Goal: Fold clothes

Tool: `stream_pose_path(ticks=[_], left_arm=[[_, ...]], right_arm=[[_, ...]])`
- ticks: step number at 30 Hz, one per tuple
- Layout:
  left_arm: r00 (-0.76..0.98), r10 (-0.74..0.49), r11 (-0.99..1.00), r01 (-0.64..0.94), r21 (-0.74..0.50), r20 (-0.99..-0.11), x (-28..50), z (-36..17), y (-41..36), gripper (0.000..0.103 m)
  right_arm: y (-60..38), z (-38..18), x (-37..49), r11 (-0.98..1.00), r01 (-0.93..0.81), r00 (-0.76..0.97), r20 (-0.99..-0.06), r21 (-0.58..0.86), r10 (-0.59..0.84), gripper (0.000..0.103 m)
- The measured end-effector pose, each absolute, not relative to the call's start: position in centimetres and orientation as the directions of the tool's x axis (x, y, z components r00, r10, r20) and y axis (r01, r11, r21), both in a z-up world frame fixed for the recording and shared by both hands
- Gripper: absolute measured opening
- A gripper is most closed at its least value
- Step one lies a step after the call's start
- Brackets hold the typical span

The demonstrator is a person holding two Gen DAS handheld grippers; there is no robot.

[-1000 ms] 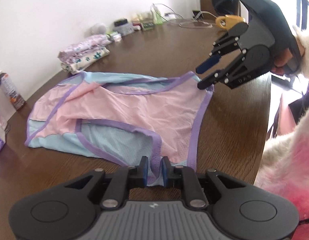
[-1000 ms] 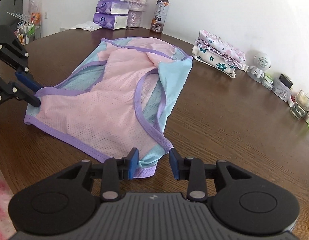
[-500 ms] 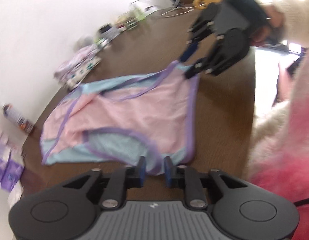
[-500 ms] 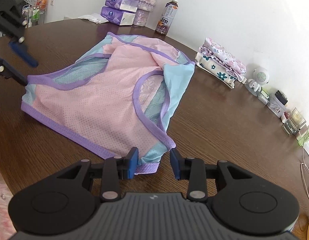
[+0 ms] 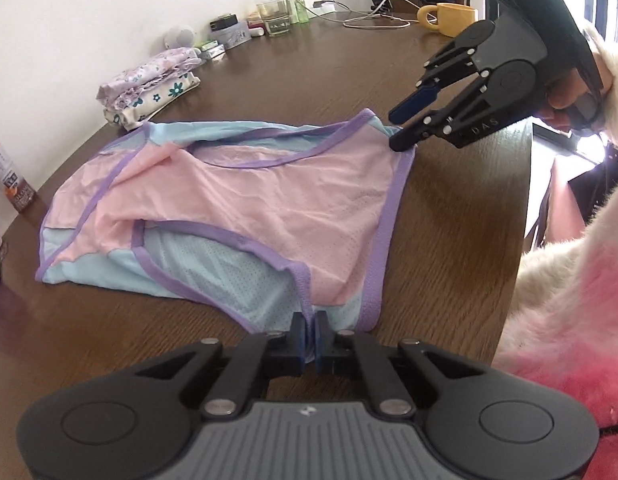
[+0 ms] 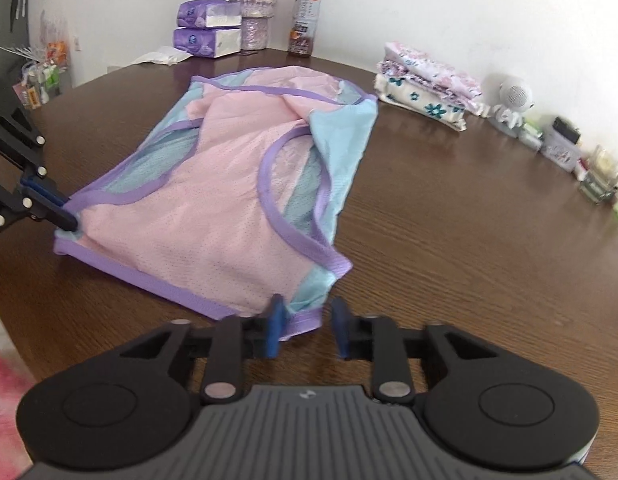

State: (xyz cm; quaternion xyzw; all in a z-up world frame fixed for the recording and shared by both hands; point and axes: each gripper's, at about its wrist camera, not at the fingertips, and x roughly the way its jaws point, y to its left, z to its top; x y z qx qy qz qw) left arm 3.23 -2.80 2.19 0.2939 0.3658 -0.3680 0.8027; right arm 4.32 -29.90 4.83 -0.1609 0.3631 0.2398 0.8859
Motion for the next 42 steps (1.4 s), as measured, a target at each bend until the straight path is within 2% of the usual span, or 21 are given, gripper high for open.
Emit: stream_pose_path(ticks=[4,11,21,23,26,27,28,32,36,42], left_arm=[[0.429,-0.391,0.51,0.837,0.196,-0.814,2.6,2.1,-3.6,0.002],[0.345,-0.445,0.414,0.898,0.152,-0.827,2.0,2.0,-6.6,0.0],[0.288,-0.49,0.265,0.948,0.174,-0.823,0.8,1.2,-17.0,0.0],[0.29,-0.5,0.27,0.947,0.172,-0.816,0.7,1.3,-17.9,0.007],[0.307,-0.52,0.314,0.937,0.156,-0.797,1.0,2.2,-17.6,0.015],[0.321,-0.525,0.336,0.929,0.154,-0.789,1.2,2.7,-17.0,0.022],[0.338,-0.524,0.359,0.92,0.156,-0.782,1.4,3.2,-16.3,0.027],[0.438,-0.445,0.459,0.86,0.222,-0.781,2.9,4.2,-12.6,0.028],[0.51,-0.34,0.53,0.798,0.286,-0.79,5.2,3.9,-8.8,0.027],[0.56,-0.293,0.537,0.767,0.351,-0.775,8.5,3.6,-4.4,0.027]], right_arm=[[-29.9,4.9,4.3,0.828,-0.548,0.616,-0.728,-0.121,0.301,0.007],[-31.9,5.1,4.9,0.845,-0.508,0.637,-0.734,-0.17,0.235,0.007],[-38.0,5.0,8.3,0.879,-0.43,0.645,-0.752,-0.208,0.137,0.007],[-38.8,5.6,7.8,0.891,-0.412,0.661,-0.736,-0.19,0.148,0.01],[-39.0,7.1,5.7,0.894,-0.415,0.693,-0.694,-0.167,0.192,0.028],[-38.9,7.7,4.8,0.892,-0.423,0.705,-0.677,-0.161,0.213,0.035],[-38.4,8.1,3.8,0.88,-0.449,0.704,-0.668,-0.156,0.24,0.038],[-35.0,8.6,1.1,0.81,-0.572,0.647,-0.68,-0.132,0.346,0.04],[-33.0,7.7,0.8,0.811,-0.58,0.59,-0.727,-0.079,0.351,0.04],[-30.3,6.3,0.3,0.823,-0.567,0.513,-0.787,-0.012,0.342,0.04]])
